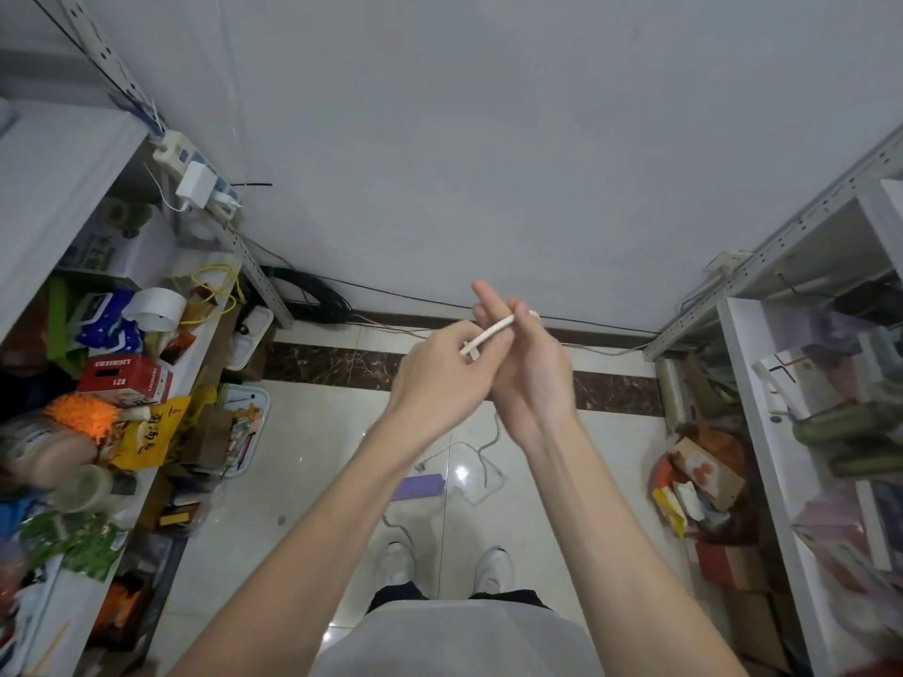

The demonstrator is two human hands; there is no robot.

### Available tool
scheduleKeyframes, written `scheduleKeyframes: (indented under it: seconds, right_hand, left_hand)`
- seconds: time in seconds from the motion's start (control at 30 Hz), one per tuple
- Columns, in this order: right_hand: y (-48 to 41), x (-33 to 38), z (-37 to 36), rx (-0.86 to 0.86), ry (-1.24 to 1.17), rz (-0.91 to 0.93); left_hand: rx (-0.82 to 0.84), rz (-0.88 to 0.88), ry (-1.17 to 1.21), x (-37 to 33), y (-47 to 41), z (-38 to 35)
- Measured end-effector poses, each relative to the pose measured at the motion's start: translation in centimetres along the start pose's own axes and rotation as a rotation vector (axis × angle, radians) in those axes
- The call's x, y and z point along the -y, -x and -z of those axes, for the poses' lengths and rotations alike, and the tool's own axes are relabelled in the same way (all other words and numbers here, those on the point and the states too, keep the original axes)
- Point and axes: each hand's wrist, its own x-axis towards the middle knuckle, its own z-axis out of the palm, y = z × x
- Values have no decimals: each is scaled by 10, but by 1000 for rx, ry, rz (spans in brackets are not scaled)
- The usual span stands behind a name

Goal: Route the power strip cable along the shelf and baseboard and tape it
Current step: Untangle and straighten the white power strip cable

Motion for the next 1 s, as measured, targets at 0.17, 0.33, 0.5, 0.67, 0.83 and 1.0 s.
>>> scheduleKeyframes:
  seconds: [0.17, 0.33, 0.5, 0.67, 0.83, 1.0]
  right_hand:
    - [-11, 24, 41, -152, -207, -36]
    - [-11, 39, 62, -269, -156, 61]
    - [7, 12, 15, -95, 136, 94]
    - [13, -2, 3, 31, 249, 61]
    - [2, 21, 32, -22, 57, -61]
    - [-3, 30, 55, -153, -47, 3]
  left_hand:
    - [-235, -41, 21, 21, 14, 11]
    - [-243, 14, 30, 54, 14, 39]
    - [-174, -20, -84, 15, 7, 15]
    - [-134, -41, -108, -1, 0, -11]
    - [-258, -30, -125, 15, 6, -10]
    - [-326, 11, -165, 39, 6, 25]
